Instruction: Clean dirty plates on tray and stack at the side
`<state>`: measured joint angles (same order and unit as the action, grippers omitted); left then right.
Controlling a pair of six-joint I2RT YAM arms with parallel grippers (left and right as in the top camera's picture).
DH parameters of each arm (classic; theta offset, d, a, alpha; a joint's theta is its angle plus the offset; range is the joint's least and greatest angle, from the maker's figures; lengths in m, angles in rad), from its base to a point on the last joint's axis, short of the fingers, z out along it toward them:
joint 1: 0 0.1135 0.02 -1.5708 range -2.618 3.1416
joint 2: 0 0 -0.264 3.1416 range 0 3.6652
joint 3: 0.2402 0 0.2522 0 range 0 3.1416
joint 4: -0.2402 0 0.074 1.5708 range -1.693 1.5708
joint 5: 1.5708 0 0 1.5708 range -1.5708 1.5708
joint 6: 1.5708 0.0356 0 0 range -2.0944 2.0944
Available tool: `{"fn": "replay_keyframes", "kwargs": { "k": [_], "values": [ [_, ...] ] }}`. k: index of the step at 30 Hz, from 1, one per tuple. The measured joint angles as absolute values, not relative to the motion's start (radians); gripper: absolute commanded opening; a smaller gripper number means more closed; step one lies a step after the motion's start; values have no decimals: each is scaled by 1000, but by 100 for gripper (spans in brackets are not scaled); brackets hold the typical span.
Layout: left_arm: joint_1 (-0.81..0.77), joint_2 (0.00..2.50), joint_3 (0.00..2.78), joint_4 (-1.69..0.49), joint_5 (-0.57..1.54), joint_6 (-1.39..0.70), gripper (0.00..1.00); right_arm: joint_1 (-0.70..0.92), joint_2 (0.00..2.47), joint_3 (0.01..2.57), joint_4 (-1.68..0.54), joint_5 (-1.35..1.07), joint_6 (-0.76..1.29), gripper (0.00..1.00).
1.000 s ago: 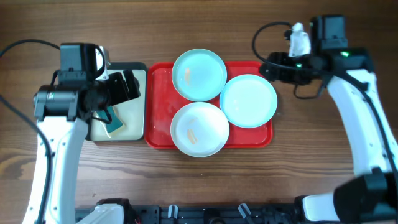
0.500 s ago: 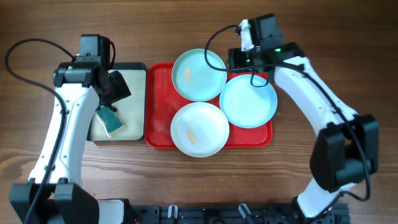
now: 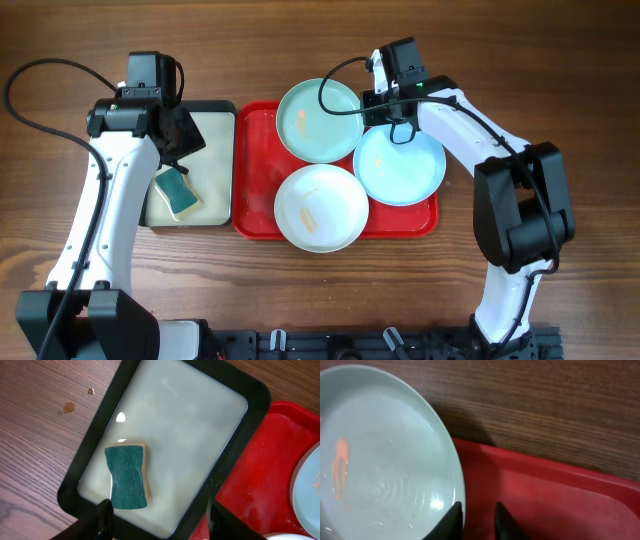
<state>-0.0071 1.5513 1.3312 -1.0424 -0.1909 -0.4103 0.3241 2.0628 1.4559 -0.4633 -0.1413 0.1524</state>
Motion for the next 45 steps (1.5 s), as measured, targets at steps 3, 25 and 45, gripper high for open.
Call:
{"fn": "replay_keyframes", "kwargs": {
  "k": [3,25,45],
  "values": [
    [-7,1551,1331,-1043,-191,-410,56,324,2063,1456,-462,-142,151,18],
    [-7,1551,1331,-1044,-191,-410,56,325,2078,1456,-421,-202,144,14],
    [-7,1551,1331,-1051,-191,-410,57,325,2078,1422,-388,-202,144,10]
  ]
}}
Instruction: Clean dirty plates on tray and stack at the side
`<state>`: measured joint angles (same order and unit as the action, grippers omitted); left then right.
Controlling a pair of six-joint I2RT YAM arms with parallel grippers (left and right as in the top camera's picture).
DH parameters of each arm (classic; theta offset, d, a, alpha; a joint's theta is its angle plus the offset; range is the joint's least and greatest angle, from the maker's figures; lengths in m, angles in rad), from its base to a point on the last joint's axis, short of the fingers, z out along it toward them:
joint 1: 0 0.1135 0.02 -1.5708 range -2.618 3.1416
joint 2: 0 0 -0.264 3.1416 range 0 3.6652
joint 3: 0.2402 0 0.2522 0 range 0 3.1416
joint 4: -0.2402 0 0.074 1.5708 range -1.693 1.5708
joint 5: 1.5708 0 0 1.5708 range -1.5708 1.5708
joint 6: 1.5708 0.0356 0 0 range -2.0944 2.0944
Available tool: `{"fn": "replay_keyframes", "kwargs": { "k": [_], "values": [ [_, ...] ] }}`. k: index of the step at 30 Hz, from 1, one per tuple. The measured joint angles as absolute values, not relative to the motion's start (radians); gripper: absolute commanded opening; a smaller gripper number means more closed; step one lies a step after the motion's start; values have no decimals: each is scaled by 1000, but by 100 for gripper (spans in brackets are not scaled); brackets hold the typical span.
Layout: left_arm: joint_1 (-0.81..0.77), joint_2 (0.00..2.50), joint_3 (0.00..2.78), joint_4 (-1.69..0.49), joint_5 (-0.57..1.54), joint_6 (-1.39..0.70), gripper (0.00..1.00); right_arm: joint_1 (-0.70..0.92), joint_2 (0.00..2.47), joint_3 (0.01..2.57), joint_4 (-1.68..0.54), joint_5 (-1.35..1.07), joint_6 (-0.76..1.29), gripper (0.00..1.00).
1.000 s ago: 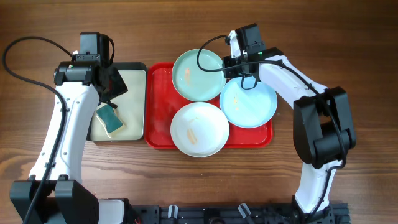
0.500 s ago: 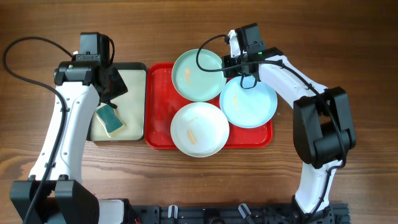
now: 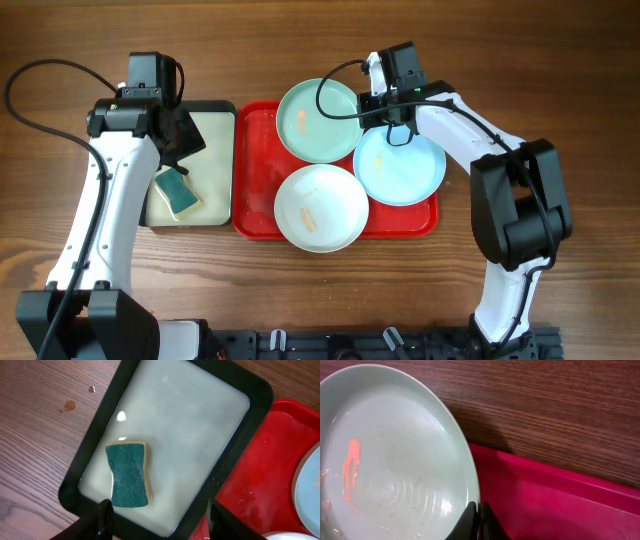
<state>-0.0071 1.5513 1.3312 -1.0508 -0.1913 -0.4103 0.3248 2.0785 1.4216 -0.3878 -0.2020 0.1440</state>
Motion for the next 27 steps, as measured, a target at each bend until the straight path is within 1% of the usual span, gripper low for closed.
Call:
{"fn": "replay_keyframes", "kwargs": {
  "k": [6,9,12,14,15,17,23,27],
  "values": [
    [-7,1551,1331,-1051,-191,-410,57,328,2078,1422,-396,-202,144,10],
    [-7,1551,1331,-1051,-194,-410,57,337,2078,1422,-396,-202,144,9],
    [-7,1551,1331,-1051,-194,-410,57,348,2078,1422,-400,-202,144,5],
    [-6,1551,1331,-1051,-194,-410,58,352,2078,1422,-403,-202,141,6],
    [-6,1551,1331,-1051,-194,-410,57,352,2078,1422,-403,-202,141,9],
    [-6,1551,1331,-1051,-194,-410,58,353,2078,1422,-403,-201,138,12],
    [-6,1551,1331,-1051,-194,-410,57,353,2078,1422,-403,-201,137,12],
    [-6,1551,1331,-1051,-194,-410,57,353,2091,1422,-402,-201,137,7]
  ]
}}
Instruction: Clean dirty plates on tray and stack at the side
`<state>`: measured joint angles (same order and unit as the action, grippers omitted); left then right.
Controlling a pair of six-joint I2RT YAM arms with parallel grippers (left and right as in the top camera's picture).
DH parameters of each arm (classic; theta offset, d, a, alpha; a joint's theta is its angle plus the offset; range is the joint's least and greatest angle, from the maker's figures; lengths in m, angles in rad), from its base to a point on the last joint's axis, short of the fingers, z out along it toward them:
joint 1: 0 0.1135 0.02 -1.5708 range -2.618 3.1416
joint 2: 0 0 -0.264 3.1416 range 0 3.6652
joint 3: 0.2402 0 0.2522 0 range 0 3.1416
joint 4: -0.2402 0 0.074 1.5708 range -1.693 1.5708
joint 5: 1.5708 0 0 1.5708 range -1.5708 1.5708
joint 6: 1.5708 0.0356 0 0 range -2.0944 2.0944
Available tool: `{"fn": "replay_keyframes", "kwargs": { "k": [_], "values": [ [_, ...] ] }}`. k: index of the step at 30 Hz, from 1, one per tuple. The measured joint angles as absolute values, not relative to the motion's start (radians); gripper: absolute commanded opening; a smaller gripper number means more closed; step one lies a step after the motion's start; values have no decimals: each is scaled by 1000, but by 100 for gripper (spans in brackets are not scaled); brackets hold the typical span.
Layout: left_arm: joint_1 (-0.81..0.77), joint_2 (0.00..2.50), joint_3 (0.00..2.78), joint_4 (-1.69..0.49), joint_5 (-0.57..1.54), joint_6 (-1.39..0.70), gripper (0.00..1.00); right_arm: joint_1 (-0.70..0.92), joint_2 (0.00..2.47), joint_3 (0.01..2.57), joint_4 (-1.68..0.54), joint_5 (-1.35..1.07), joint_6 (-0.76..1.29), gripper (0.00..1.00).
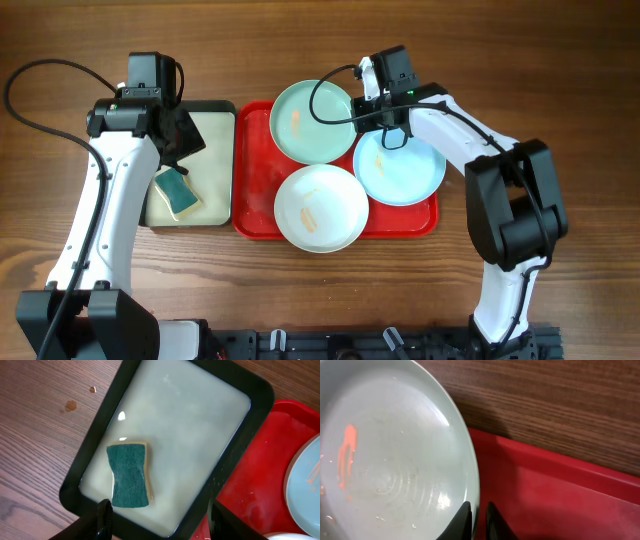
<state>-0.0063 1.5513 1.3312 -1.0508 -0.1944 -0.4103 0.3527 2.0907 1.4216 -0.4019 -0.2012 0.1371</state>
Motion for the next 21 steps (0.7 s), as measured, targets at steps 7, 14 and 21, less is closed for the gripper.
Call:
{"fn": "replay_keyframes", "kwargs": {
  "k": [7,14,21],
  "values": [
    [-6,1551,1331,-1051,-196,-410,56,353,2106,1422,-394,-201,138,5],
    [-6,1551,1331,-1058,-236,-410,53,353,2106,1424,-407,-201,138,4],
    [-6,1551,1331,-1068,-238,-402,59,353,2106,1426,-414,-184,138,4]
  ]
}}
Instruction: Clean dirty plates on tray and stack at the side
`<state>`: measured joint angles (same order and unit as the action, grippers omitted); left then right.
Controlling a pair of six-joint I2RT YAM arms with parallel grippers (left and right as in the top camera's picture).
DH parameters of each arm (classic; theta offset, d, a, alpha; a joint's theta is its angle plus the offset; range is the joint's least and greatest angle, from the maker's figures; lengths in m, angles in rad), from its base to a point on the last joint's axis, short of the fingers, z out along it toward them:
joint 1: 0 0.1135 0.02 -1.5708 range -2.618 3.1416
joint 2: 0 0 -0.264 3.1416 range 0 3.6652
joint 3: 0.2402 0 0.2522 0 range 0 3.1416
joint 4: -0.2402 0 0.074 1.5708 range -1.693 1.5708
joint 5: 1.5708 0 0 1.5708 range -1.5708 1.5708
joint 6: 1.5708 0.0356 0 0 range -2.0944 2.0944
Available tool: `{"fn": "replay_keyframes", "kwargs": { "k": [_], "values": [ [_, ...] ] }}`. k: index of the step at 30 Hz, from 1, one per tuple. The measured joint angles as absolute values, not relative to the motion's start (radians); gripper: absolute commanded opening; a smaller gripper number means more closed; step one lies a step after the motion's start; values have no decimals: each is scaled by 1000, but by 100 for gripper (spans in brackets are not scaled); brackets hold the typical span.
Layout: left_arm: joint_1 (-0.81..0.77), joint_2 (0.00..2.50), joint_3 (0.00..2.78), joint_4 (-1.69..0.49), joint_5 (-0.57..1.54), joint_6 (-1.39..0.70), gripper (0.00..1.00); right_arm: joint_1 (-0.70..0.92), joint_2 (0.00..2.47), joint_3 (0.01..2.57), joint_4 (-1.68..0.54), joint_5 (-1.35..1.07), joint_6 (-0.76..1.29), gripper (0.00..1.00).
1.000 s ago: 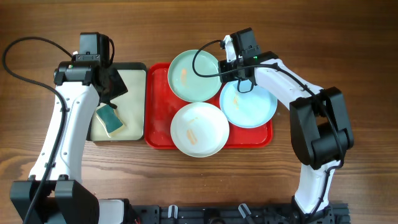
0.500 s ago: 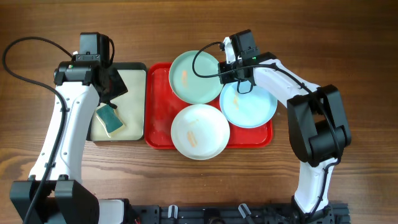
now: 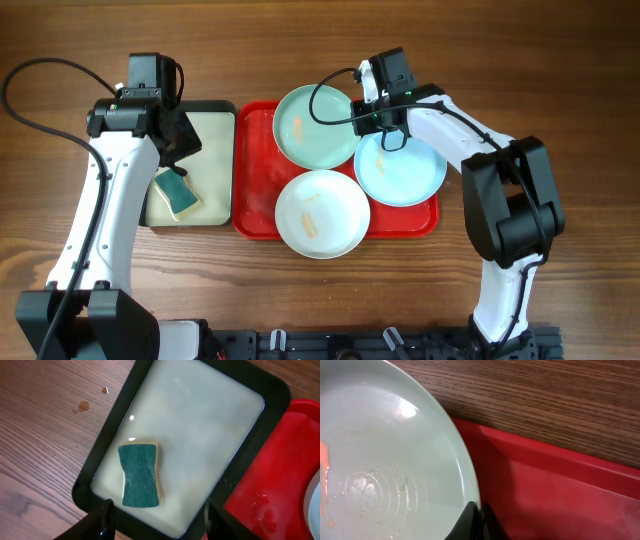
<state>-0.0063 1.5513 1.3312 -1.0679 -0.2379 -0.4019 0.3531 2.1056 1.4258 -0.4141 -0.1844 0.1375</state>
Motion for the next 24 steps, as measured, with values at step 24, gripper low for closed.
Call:
{"fn": "replay_keyframes", "kwargs": {
  "k": [24],
  "values": [
    [139,1552,1078,-870,-204,-577,50,353,2105,1430,-425,-178,138,4]
  ]
}}
